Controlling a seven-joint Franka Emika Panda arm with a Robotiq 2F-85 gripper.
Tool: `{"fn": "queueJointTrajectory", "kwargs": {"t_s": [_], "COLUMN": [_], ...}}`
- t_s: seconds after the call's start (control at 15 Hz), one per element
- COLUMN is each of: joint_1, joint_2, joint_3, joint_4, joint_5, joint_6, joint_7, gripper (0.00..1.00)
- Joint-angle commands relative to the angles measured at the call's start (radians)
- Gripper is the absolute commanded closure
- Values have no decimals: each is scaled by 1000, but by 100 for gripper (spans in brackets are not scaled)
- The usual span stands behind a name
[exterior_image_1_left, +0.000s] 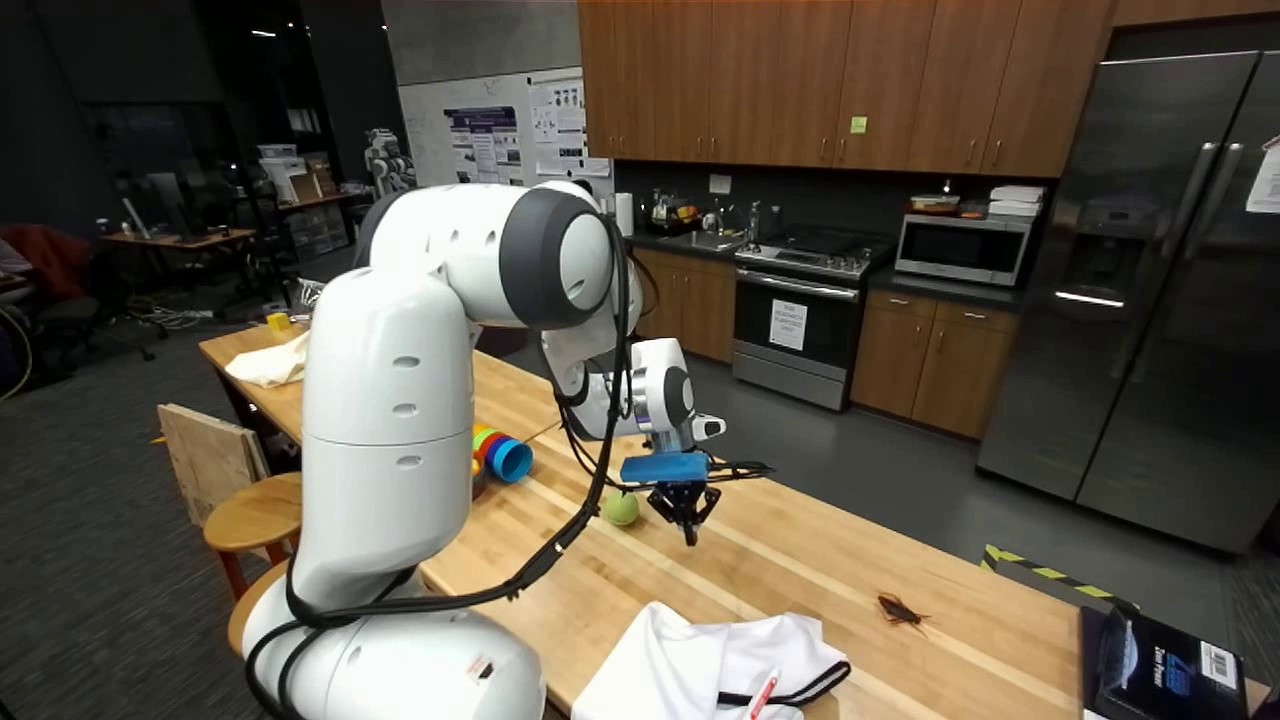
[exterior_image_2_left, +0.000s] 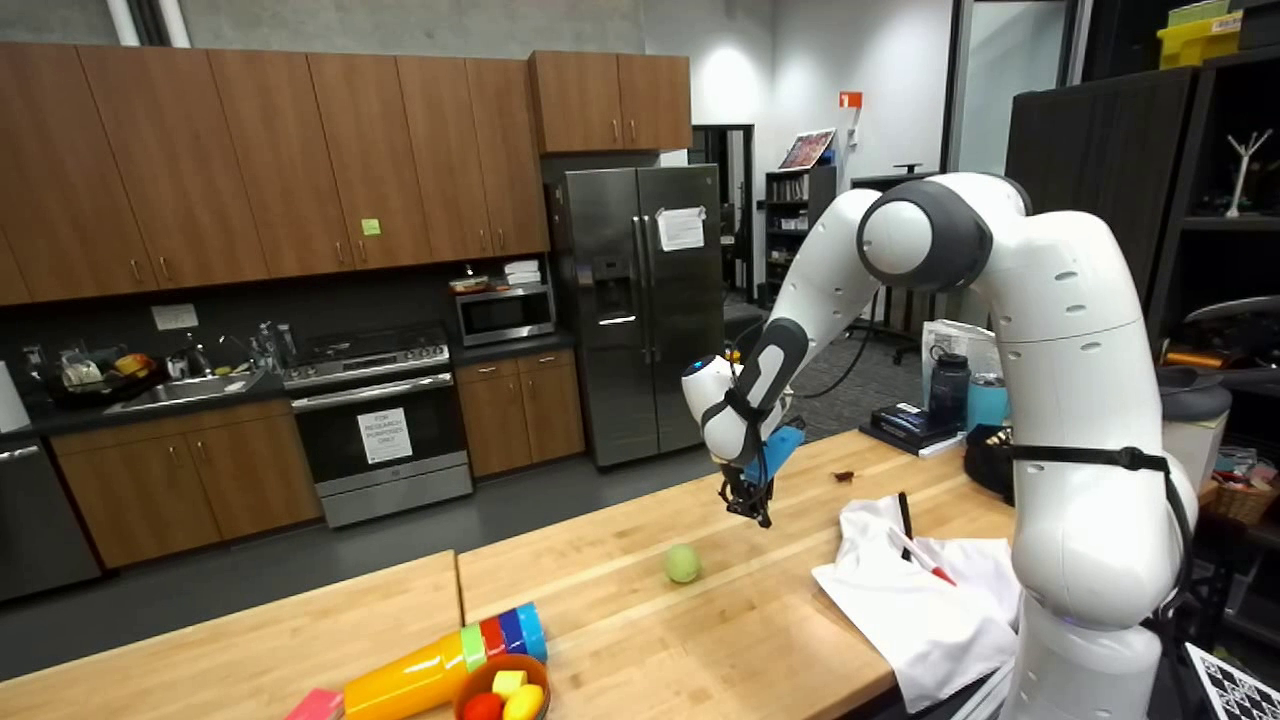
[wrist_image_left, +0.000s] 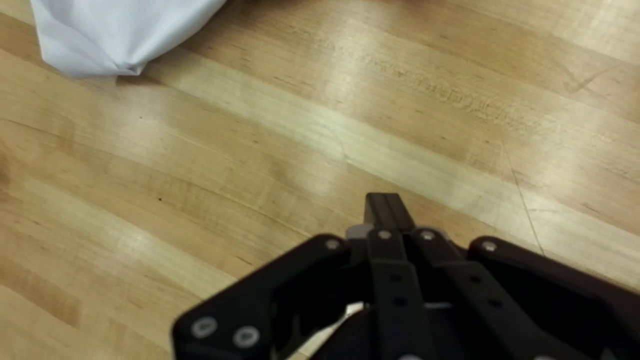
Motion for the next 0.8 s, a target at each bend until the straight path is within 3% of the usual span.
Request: {"fn": "queueJointTrajectory", "kwargs": {"t_s": [0.0, 0.73], "joint_1": [-2, 27], "joint_2": [-32, 1], "joint_3": [9, 50], "joint_4": [-13, 44], "joint_5": [-7, -6], "joint_6": [-14, -19], "joint_7": [7, -3], "gripper": [100, 100]}}
